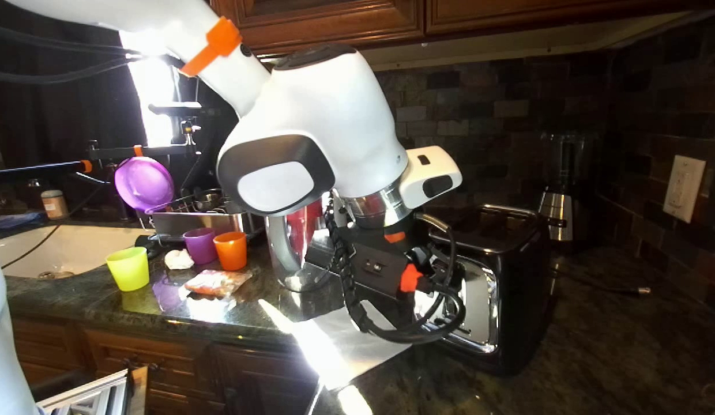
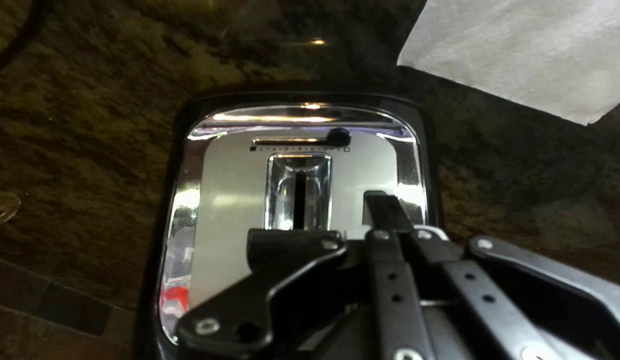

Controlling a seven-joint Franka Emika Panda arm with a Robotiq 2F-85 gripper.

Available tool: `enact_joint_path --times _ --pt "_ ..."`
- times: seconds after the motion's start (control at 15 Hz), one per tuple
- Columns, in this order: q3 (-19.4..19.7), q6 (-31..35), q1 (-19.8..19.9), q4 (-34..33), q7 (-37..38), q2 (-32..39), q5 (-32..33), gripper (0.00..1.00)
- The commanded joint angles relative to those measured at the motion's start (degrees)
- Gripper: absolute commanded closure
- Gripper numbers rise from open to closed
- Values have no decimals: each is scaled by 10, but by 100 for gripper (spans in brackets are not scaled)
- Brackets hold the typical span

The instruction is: Press a button on the toaster.

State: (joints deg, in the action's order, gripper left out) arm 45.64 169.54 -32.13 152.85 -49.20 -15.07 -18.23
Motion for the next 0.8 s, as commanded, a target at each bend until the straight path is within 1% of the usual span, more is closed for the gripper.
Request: enact_joint_path --times 0.0,0.47,0.73 --pt "-3 11 -5 -3 5 9 -4 100" --pt "-11 3 6 -5 19 17 2 100" --pt "-24 -4 21 -7 36 27 10 100"
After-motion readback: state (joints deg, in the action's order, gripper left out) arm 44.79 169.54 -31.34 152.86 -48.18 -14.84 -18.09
